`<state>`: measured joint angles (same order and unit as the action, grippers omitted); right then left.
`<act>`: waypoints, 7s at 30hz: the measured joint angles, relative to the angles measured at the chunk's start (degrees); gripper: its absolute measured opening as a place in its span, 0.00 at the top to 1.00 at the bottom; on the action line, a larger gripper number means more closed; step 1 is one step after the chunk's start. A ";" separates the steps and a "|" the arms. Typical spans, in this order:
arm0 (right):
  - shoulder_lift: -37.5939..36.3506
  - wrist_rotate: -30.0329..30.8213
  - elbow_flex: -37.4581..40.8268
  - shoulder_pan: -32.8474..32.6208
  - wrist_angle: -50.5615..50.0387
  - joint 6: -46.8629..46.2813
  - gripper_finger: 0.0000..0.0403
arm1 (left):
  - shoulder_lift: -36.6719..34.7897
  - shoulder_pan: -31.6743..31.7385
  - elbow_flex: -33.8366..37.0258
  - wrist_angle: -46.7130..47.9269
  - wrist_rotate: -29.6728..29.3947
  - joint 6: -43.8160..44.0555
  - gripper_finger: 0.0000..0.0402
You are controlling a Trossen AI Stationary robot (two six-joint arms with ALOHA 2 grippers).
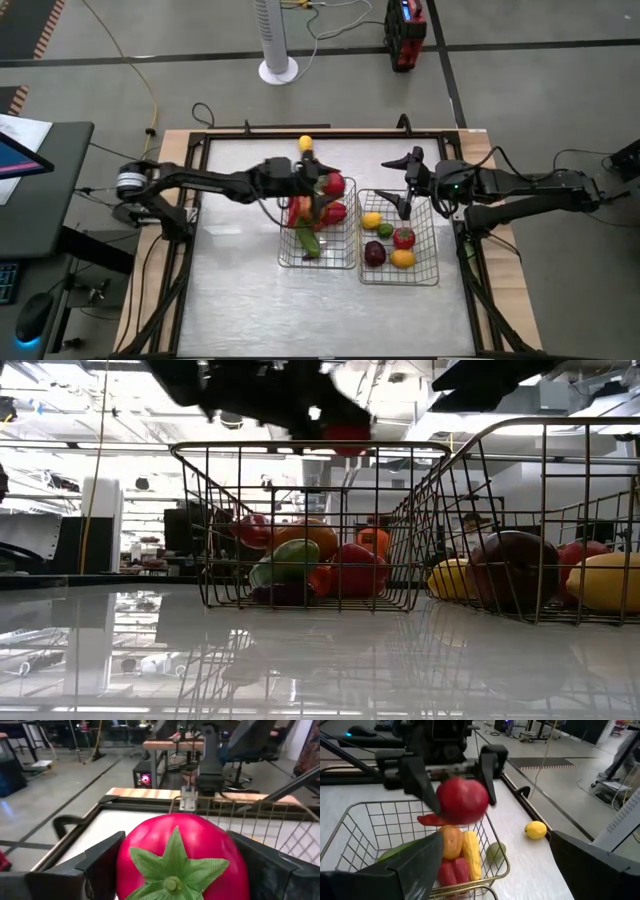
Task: Sort produce into baskets
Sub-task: Put the tomato into the left wire basket, then put the lemon into the right wire basket, then put the lime into the right wire basket
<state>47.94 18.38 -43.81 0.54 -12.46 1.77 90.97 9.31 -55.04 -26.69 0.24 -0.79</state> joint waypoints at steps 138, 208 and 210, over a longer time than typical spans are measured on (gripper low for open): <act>-2.64 -0.32 0.04 -0.81 -2.65 1.70 0.04 | 22.15 23.89 -24.46 42.55 -6.67 -8.27 0.72; -2.63 -0.34 0.04 -1.27 -2.25 0.76 0.04 | 21.78 28.23 -34.74 63.46 17.58 10.68 0.32; -2.62 -0.34 0.04 -1.26 -2.18 1.00 0.04 | 22.24 28.33 -34.88 62.01 17.99 11.93 0.32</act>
<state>45.32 18.04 -43.77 -0.72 -14.64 2.77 113.22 37.64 -89.92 35.31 18.24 11.13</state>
